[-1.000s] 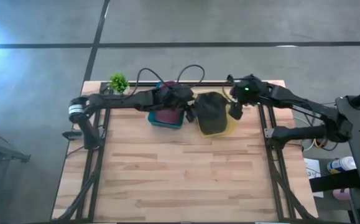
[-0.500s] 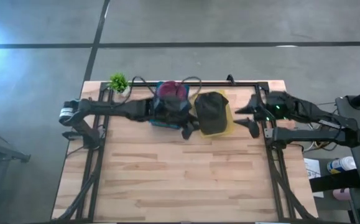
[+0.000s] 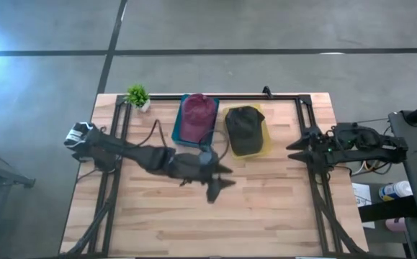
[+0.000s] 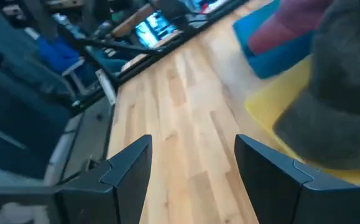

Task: Pick & Place hat
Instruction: Return to Home Position

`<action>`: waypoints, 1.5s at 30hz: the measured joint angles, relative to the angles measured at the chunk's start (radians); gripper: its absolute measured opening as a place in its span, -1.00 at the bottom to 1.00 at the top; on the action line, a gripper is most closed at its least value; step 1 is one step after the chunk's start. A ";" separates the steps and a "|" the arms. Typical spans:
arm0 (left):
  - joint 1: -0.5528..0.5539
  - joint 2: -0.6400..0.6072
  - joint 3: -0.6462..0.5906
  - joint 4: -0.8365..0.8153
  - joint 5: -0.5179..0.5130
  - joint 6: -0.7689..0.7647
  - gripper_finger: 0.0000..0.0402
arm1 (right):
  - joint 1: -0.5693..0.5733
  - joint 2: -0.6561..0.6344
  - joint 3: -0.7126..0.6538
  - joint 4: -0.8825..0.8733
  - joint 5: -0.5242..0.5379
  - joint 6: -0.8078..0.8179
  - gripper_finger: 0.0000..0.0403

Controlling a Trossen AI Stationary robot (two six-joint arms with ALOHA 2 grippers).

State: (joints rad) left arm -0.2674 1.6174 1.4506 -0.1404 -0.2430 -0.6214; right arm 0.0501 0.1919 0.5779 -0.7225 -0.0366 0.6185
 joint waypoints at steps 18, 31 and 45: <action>0.124 -0.227 -0.369 0.372 0.232 0.105 0.11 | 0.002 -0.191 -0.160 0.099 -0.102 -0.162 0.11; 0.107 -0.840 -0.899 0.377 0.007 -0.058 0.11 | 0.003 -0.180 -0.191 0.188 -0.100 -0.208 0.11; 0.120 -1.060 -1.394 1.041 0.334 0.110 0.11 | 0.002 -0.168 -0.431 0.955 -0.039 -0.227 0.11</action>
State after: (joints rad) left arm -0.1477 0.5577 0.0569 0.9009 0.0914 -0.5116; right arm 0.0521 0.0235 0.1467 0.2327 -0.0757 0.3914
